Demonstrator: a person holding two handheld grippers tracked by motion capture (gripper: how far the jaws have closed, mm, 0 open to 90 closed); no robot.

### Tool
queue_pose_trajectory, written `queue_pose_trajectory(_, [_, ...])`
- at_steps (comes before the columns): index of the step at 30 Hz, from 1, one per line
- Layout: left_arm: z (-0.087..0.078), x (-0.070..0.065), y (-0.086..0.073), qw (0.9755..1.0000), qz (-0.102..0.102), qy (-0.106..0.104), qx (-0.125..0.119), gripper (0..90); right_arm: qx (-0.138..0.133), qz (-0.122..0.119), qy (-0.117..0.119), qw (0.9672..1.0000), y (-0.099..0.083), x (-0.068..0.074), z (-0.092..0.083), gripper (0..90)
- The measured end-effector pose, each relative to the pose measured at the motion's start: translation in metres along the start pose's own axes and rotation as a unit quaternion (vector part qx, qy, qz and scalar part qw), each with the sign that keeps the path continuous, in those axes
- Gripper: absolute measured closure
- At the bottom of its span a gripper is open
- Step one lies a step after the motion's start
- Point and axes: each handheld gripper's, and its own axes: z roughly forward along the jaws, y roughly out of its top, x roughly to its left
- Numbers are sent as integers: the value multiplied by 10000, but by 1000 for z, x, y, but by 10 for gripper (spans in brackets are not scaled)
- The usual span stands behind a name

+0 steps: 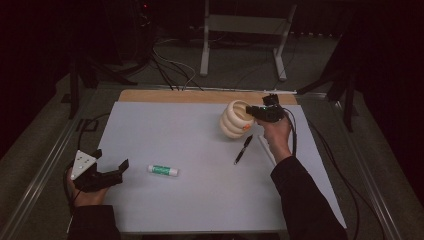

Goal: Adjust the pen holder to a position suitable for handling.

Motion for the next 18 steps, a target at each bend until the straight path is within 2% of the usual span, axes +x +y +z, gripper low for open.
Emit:
queue_pose_trajectory(7, [0, 1, 0, 10000, -14, 8, -6, 1, 78, -158, 204, 9996, -3, 15, 0, 767])
queue_pose_trajectory(18, [-1, 2, 0, 10000, -43, 24, -33, 1, 309, -617, 442, 9966, -12, 48, -1, 767])
